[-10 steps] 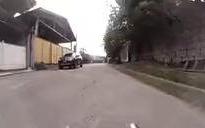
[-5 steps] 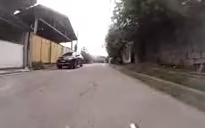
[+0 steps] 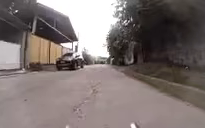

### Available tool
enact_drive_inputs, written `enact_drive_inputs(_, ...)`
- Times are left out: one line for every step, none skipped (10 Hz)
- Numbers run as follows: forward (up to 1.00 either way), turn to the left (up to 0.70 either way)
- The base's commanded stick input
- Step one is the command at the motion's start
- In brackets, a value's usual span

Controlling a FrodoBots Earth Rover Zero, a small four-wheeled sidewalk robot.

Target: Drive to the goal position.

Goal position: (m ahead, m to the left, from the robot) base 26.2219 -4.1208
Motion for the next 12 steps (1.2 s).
enact_drive_inputs(1.00, 0.00)
enact_drive_inputs(1.00, 0.00)
enact_drive_inputs(1.00, 0.00)
enact_drive_inputs(1.00, 0.00)
enact_drive_inputs(1.00, 0.00)
enact_drive_inputs(1.00, 0.00)
enact_drive_inputs(1.00, 0.00)
enact_drive_inputs(1.00, 0.00)
enact_drive_inputs(1.00, 0.00)
enact_drive_inputs(1.00, 0.00)
enact_drive_inputs(1.00, 0.00)
enact_drive_inputs(1.00, 0.00)
